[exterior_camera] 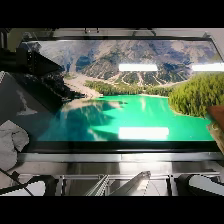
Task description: Fold the shirts.
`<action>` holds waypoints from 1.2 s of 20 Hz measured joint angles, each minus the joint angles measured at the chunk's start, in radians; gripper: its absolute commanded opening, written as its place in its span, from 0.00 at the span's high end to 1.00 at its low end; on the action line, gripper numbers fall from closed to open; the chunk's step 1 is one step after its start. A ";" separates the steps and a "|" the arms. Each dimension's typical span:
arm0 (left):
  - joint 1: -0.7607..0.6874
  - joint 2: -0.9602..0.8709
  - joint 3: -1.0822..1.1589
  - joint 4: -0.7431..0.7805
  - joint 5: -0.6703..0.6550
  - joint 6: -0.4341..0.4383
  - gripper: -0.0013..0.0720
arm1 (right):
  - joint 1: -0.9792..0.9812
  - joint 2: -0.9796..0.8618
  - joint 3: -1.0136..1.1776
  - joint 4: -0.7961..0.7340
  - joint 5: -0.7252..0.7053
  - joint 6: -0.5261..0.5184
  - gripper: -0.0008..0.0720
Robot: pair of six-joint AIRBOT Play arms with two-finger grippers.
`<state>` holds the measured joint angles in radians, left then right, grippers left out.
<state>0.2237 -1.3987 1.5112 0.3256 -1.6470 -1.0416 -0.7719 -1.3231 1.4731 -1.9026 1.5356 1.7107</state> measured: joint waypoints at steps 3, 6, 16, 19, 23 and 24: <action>0.006 0.000 0.040 -0.032 0.025 -0.032 0.97 | 0.134 0.040 0.047 0.201 -0.080 0.018 0.96; 0.013 0.027 0.034 -0.026 0.033 -0.047 0.97 | 0.296 0.068 0.032 0.451 -0.119 -0.004 0.96; -0.101 0.517 -0.811 0.195 0.177 -0.045 0.96 | 1.022 0.355 -0.654 0.739 -0.403 -0.098 0.96; -0.111 0.618 -0.981 0.225 0.210 -0.046 0.96 | 1.113 0.407 -0.755 0.779 -0.516 -0.083 0.96; -0.116 0.719 -1.083 0.240 0.245 -0.058 0.96 | 1.154 0.431 -0.799 0.831 -0.576 -0.077 0.96; -0.117 0.739 -1.093 0.242 0.251 -0.062 0.96 | 1.158 0.433 -0.804 0.841 -0.583 -0.076 0.96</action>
<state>0.1070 -0.6598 0.4183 0.5674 -1.3960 -1.1038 0.3859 -0.8902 0.6693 -1.0618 0.9527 1.6344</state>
